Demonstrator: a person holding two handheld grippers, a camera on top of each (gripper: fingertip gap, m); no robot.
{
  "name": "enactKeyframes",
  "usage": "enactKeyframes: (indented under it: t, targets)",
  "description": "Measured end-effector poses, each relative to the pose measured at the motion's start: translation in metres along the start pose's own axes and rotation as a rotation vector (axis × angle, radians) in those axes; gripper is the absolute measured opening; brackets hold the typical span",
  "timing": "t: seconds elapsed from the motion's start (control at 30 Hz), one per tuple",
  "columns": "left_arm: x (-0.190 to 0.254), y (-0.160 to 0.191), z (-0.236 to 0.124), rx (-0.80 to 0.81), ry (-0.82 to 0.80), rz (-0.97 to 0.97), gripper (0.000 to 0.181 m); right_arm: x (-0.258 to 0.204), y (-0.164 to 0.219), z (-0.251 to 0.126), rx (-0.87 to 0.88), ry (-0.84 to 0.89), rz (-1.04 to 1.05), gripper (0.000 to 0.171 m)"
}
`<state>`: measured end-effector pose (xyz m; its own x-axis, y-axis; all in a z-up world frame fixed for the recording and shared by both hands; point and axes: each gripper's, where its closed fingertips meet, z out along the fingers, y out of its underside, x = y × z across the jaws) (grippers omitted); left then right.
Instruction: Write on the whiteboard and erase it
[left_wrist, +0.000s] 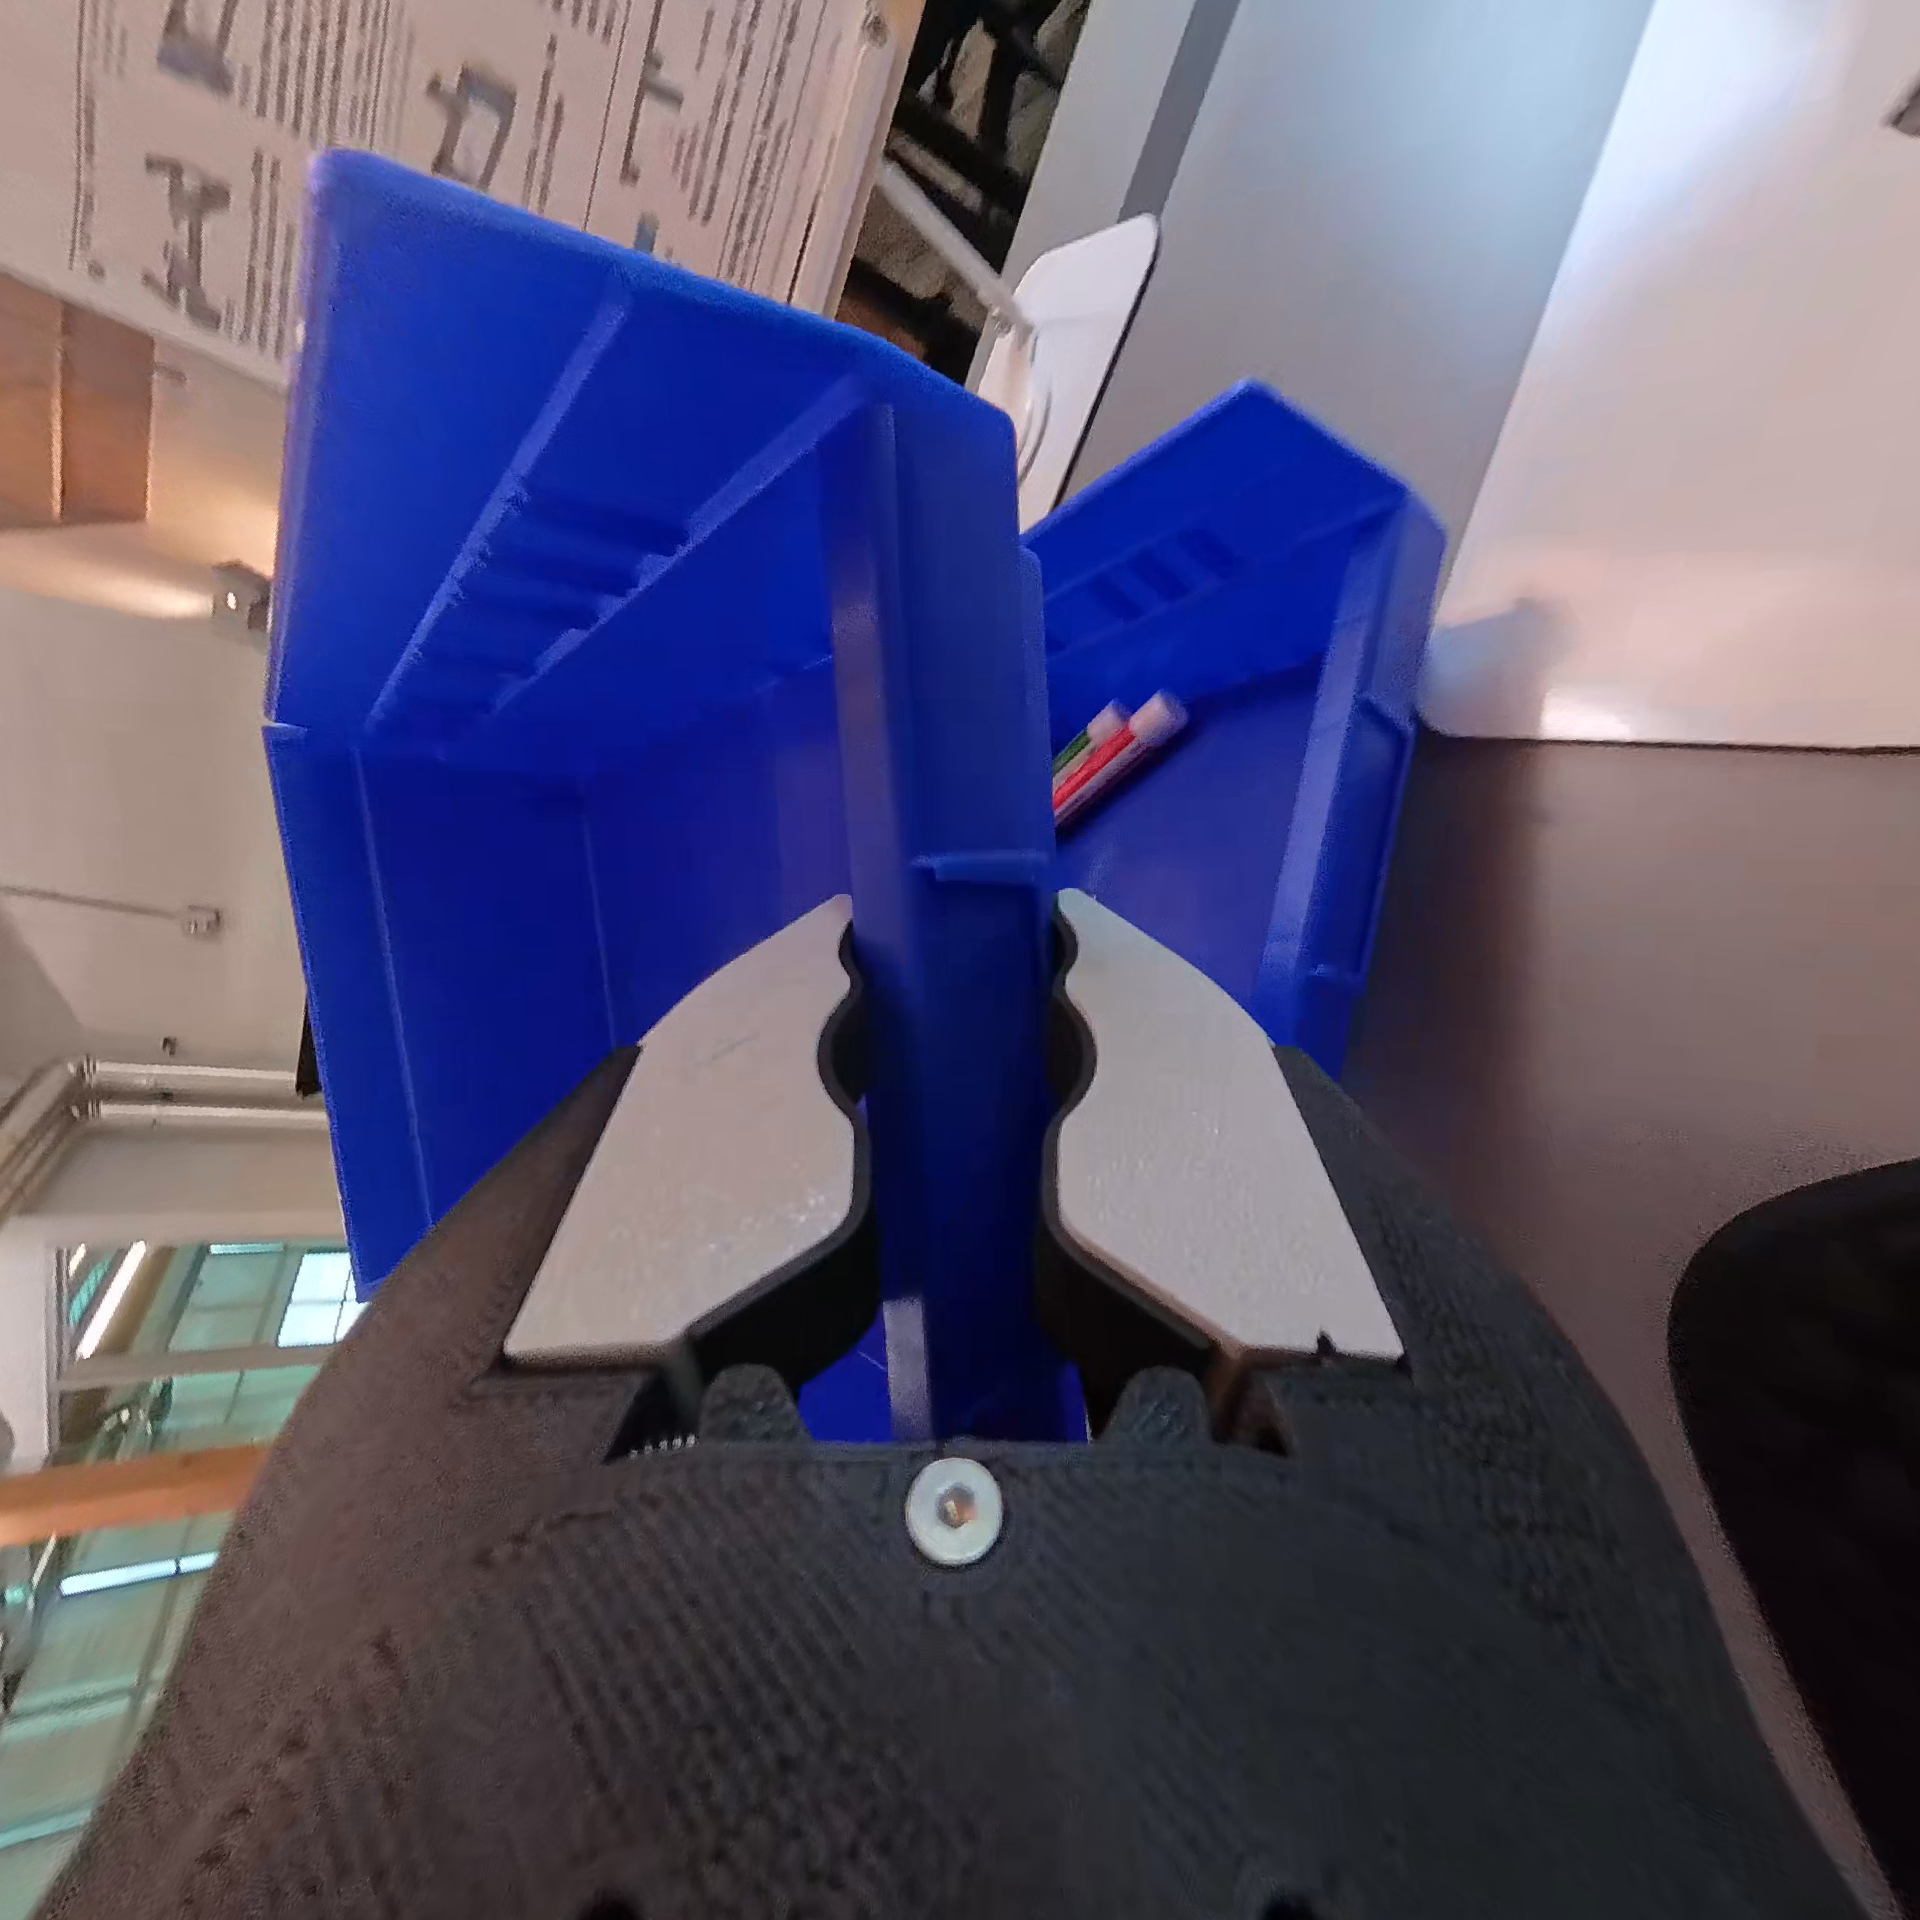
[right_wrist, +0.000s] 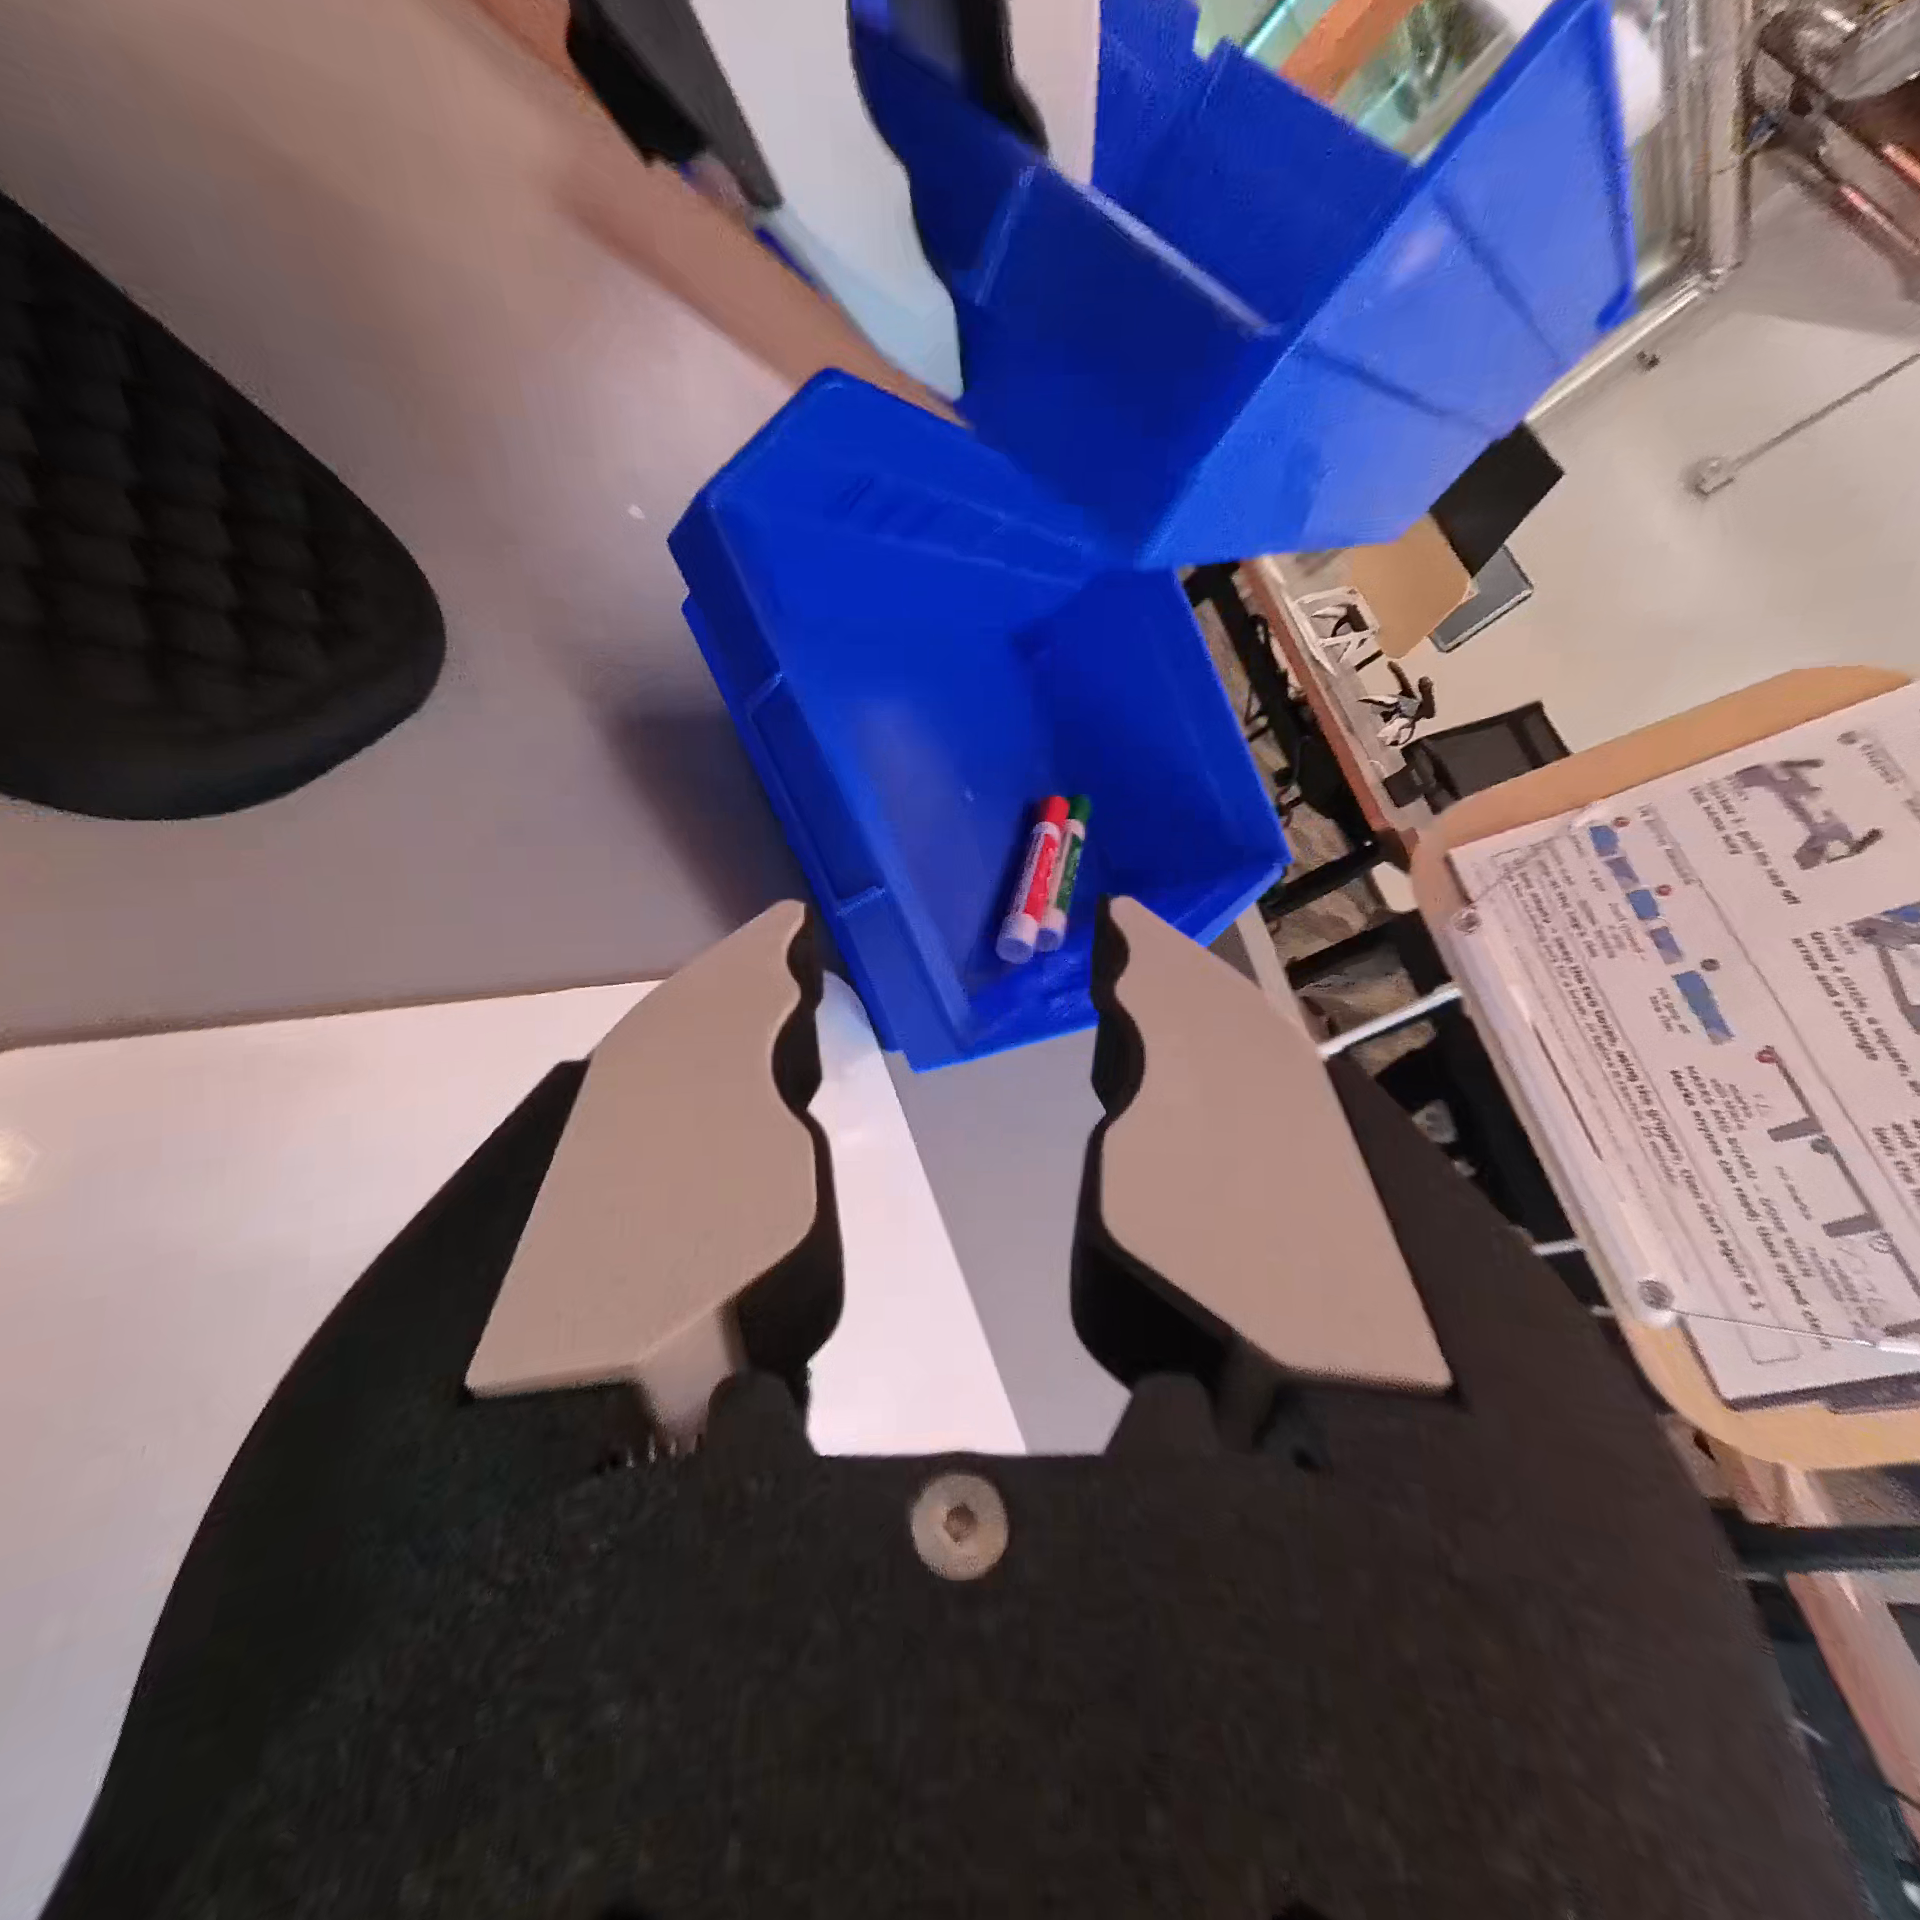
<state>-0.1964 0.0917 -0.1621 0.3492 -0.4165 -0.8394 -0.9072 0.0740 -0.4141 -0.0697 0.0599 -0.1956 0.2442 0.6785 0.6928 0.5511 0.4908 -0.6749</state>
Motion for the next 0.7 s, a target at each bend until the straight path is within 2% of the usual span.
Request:
enactKeyframes:
  t: [0.2, 0.27, 0.37, 0.47, 0.5, 0.7]
  targets:
    - [0.035, -0.057, 0.006, 0.097, 0.118, 0.144, 0.031, 0.04, -0.033, -0.022, 0.043, 0.172, -0.176, 0.055]
    - [0.048, -0.074, 0.01, 0.13, 0.141, 0.193, 0.031, 0.046, -0.037, -0.023, 0.057, 0.139, -0.059, 0.06]
    - [0.057, -0.086, 0.022, 0.139, 0.14, 0.234, 0.031, 0.056, -0.037, -0.035, 0.137, 0.037, 0.292, 0.056]
    - [0.072, -0.1, 0.034, 0.146, 0.146, 0.283, 0.031, 0.075, -0.016, -0.044, 0.115, 0.093, 0.479, 0.045]
    - [0.077, -0.108, 0.038, 0.149, 0.143, 0.297, 0.031, 0.08, -0.006, -0.044, 0.08, 0.134, 0.502, 0.033]
    - [0.09, -0.163, 0.082, 0.214, 0.075, 0.308, 0.039, 0.121, 0.049, -0.071, -0.132, 0.432, 0.347, 0.012]
